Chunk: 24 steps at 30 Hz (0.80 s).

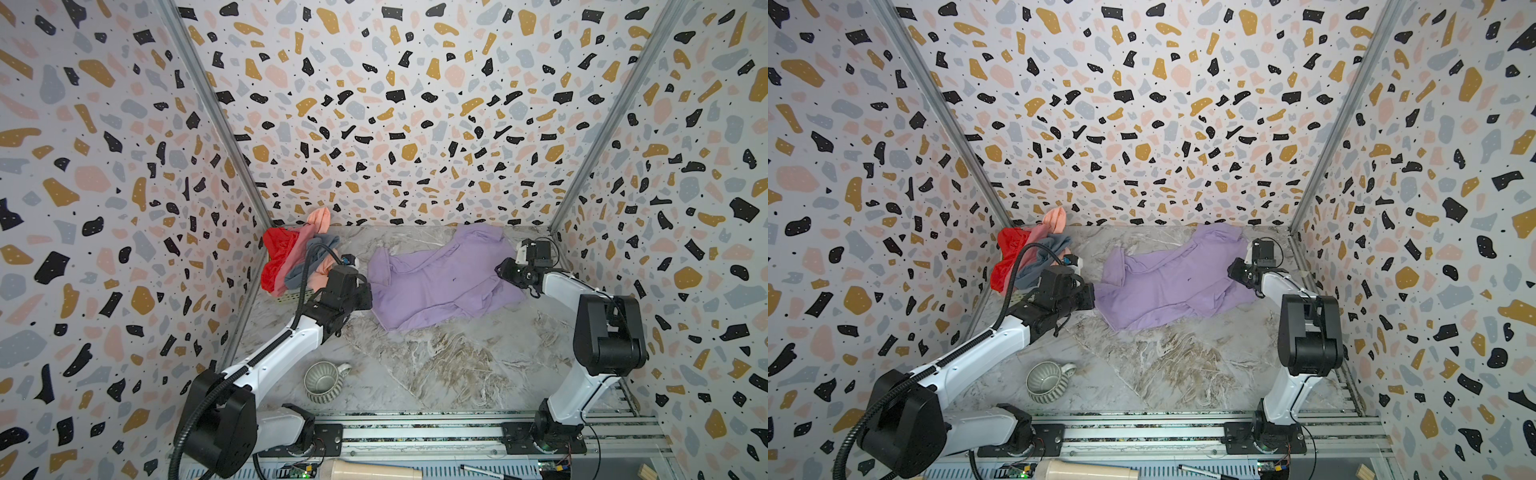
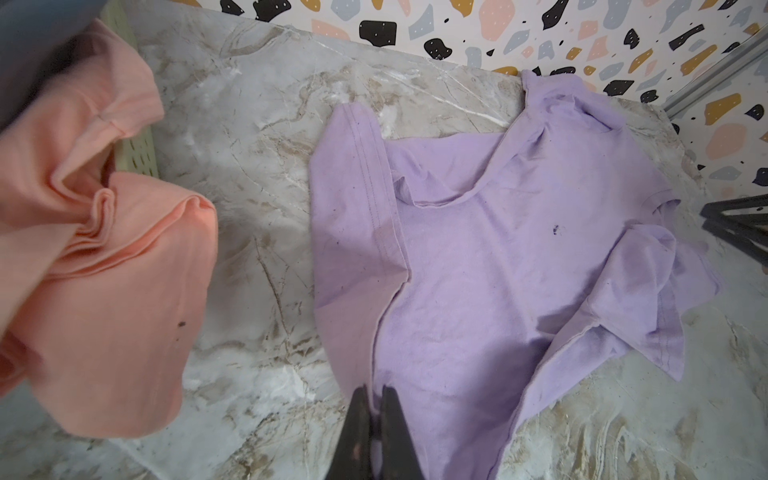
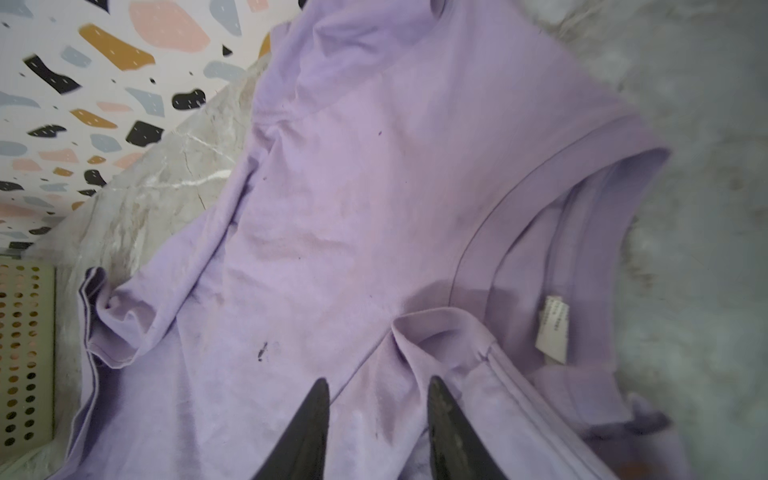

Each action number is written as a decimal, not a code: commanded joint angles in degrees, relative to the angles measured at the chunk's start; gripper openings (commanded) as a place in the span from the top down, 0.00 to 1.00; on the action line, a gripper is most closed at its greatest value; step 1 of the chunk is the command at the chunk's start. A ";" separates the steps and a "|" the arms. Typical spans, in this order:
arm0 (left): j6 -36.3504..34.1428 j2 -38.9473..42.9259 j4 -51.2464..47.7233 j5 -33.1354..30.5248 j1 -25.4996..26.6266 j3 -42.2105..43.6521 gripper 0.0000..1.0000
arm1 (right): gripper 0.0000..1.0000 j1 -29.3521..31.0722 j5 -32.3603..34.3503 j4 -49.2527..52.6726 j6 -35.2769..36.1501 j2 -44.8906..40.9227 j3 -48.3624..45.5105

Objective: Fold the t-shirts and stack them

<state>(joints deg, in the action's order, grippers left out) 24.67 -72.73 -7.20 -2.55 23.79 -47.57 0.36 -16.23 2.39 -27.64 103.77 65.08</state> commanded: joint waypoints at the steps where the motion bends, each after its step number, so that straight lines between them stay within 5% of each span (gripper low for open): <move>1: -0.58 0.18 1.58 -0.09 -0.20 -1.82 1.00 | 0.60 1.23 -0.61 -0.57 -1.47 1.90 1.38; 15: -0.38 0.88 1.63 -0.09 -0.24 -0.61 1.00 | 0.52 3.02 10.51 -0.83 -3.83 -7.22 -7.33; 24: -0.14 0.46 2.63 0.96 -0.23 -0.52 1.00 | 0.53 2.72 7.70 -3.89 -5.17 -4.88 -9.35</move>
<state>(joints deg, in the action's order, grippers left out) 24.69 -72.66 -7.18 -2.20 23.79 -47.68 3.11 -7.68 0.45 -31.68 97.25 56.25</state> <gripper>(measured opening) 0.047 0.471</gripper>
